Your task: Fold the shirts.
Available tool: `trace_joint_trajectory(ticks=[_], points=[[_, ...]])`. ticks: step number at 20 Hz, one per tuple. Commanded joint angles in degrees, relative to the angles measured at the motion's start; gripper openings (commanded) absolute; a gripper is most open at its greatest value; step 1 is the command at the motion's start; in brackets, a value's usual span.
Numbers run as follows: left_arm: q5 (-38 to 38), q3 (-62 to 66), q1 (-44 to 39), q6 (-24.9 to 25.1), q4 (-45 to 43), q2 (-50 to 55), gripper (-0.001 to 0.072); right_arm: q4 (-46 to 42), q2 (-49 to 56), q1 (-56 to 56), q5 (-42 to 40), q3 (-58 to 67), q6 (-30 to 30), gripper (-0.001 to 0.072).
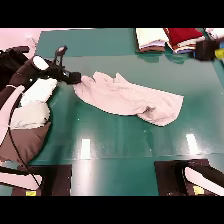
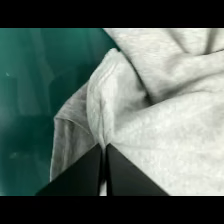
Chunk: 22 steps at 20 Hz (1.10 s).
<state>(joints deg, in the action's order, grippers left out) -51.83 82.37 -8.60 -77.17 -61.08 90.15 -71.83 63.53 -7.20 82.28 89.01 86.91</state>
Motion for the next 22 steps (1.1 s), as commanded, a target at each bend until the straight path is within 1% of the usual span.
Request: trace_joint_trajectory(ticks=[1,2,3,4,5,6,8,11,15,16,17,18,20,22], points=[[-0.1,1.8,0.2,0.7,-1.3,-1.9,0.0021,0.3,-0.6,-12.7,-1.7,-16.8,0.0,0.0065],[-0.4,1.7,0.2,0.8,-1.3,-1.9,0.0021,0.4,-0.1,-15.6,-4.6,-22.0,0.0,0.0341],[-0.7,1.7,0.2,0.7,-1.3,-1.9,0.0021,0.4,1.3,-18.0,-7.2,-26.6,0.0,0.0467],[-0.7,1.7,0.2,0.7,-1.3,-1.9,0.0021,0.4,3.2,-19.9,-8.8,-29.8,-0.1,0.0445],[-0.7,1.7,0.2,0.7,-1.3,-1.9,0.0021,1.0,5.7,-21.0,-10.5,-32.3,-1.6,0.0368],[-0.7,1.7,0.2,0.7,-1.3,-1.9,0.0021,3.0,8.0,-21.7,-12.2,-34.1,-3.7,0.0358],[-0.5,1.7,0.2,0.7,-1.3,-1.9,0.0021,7.4,12.9,-21.8,-15.9,-35.6,-5.3,0.0293],[0.4,1.7,0.2,0.7,-1.3,-1.9,0.0021,9.2,18.3,-19.1,-21.3,-33.7,-5.6,0.0281],[0.4,1.7,0.2,0.7,-1.3,-1.9,0.0021,9.1,24.4,-14.6,-22.1,-28.3,-5.6,0.028],[0.4,1.7,0.2,0.7,-1.3,-1.9,0.0021,9.2,25.4,-13.5,-22.2,-27.1,-5.6,0.0248],[0.3,1.8,0.2,0.7,-1.3,-1.9,0.0021,9.1,25.7,-12.4,-22.5,-26.1,-5.7,0.0053],[0.2,2.0,0.2,0.7,-1.5,-2.0,0.0021,9.1,25.4,-11.3,-23.1,-25.2,-6.1,0.0011],[0.5,3.7,0.2,0.6,-3.4,-4.3,0.002,9.1,22.1,-9.0,-23.7,-22.0,-8.8,0.0011],[2.3,8.3,0.2,0.6,-8.2,-9.8,0.002,9.1,15.8,-7.5,-23.1,-16.0,-12.8,0.0011]])
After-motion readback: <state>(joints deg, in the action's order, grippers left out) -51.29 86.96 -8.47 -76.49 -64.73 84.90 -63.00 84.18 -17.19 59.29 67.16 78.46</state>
